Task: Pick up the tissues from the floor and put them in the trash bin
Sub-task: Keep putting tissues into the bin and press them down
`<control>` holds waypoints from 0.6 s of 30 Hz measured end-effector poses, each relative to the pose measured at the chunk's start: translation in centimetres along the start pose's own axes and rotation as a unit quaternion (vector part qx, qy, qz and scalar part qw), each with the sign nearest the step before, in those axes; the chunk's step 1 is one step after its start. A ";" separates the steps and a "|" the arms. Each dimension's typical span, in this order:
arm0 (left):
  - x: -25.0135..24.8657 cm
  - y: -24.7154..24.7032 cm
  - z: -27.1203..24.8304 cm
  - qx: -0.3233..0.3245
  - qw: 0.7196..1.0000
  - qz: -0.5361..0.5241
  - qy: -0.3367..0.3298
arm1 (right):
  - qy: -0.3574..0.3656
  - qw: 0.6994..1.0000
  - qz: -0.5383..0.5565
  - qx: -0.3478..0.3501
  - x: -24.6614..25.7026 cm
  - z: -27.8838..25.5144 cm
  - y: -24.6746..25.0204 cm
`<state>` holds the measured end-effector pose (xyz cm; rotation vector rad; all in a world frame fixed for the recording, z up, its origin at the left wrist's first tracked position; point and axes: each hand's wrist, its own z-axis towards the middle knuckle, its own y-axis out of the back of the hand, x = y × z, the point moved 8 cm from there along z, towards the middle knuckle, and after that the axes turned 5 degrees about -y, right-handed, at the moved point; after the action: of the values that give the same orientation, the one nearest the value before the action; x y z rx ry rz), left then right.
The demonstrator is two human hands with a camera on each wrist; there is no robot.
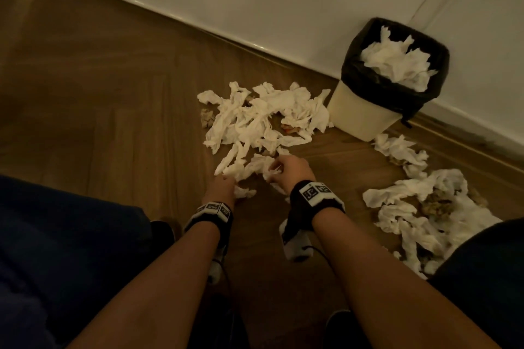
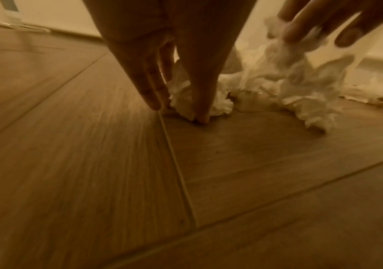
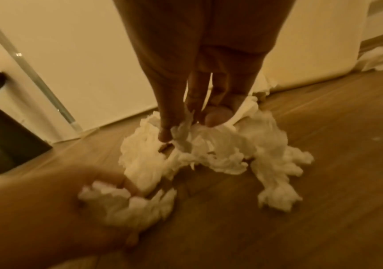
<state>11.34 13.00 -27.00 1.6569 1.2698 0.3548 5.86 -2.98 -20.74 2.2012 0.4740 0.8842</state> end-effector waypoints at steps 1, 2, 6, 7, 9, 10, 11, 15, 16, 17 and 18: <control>-0.1 0.2 0.1 0.020 1.000 -0.007 0.008 | 0.005 1.000 0.010 -0.013 0.1 -0.3 0.8; -0.4 0.5 0.2 0.034 0.999 -0.012 0.012 | 0.010 0.999 0.023 -0.024 0.1 -0.5 1.6; -2.7 3.5 -0.4 -0.009 1.000 -0.022 -0.010 | -0.008 0.986 0.153 -0.060 -0.8 -1.8 4.7; -3.3 4.3 -0.7 -0.023 0.999 -0.026 -0.021 | -0.018 0.978 0.197 -0.069 -1.1 -2.2 5.5; -5.0 6.6 -1.6 -0.056 0.997 -0.034 -0.050 | -0.030 0.961 0.258 -0.090 -1.6 -3.2 7.3; -5.8 8.0 -2.2 -0.077 0.994 -0.043 -0.064 | -0.030 0.955 0.278 -0.099 -1.8 -3.7 8.2; -6.7 9.4 -2.8 -0.101 0.990 -0.062 -0.076 | -0.024 0.949 0.296 -0.107 -1.8 -4.2 9.1; -10.1 14.8 -5.7 -0.173 0.966 -0.158 -0.108 | 0.028 0.916 0.373 -0.142 -0.9 -7.0 14.0; -11.1 16.0 -6.3 -0.181 0.963 -0.163 -0.117 | 0.042 0.909 0.387 -0.150 -0.5 -7.8 15.4; -12.1 17.2 -6.8 -0.186 0.960 -0.168 -0.127 | 0.056 0.902 0.397 -0.158 -0.3 -8.7 16.8; -13.1 18.5 -7.2 -0.192 0.956 -0.175 -0.139 | 0.069 0.896 0.404 -0.168 -0.1 -9.6 18.4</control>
<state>11.34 5.99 -4.27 1.0860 1.1658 0.1328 0.28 -11.05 -2.47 1.9928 -0.5623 1.4242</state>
